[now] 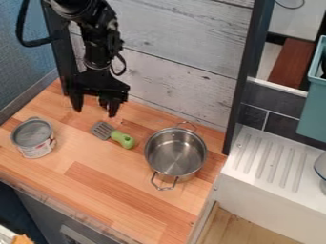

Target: Move the black and white object to the bottom right side

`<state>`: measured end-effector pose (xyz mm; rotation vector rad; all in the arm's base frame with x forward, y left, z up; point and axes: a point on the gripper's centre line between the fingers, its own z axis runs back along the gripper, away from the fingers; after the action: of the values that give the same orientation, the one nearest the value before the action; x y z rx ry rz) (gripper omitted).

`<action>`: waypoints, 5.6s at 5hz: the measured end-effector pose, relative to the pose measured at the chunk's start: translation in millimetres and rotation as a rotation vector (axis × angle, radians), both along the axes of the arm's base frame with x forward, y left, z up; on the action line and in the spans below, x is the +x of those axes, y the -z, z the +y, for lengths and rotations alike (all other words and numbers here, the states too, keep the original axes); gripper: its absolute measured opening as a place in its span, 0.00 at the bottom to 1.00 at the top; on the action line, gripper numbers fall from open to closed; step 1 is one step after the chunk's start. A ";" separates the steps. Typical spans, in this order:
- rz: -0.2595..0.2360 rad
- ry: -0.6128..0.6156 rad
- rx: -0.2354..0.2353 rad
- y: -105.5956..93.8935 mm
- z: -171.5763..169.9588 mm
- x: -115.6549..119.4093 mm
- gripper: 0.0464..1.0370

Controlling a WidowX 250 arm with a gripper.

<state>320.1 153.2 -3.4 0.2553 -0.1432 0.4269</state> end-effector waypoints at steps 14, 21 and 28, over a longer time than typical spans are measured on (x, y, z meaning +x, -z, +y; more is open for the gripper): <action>-0.155 -0.226 -0.037 -17.2 -104.9 -32.9 0.42; -0.089 -0.144 0.018 49.7 -187.0 -107.7 0.82; -0.226 -0.759 -0.084 -38.7 -136.4 -73.4 0.96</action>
<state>246.7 16.9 35.3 0.1702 -0.2482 1.2149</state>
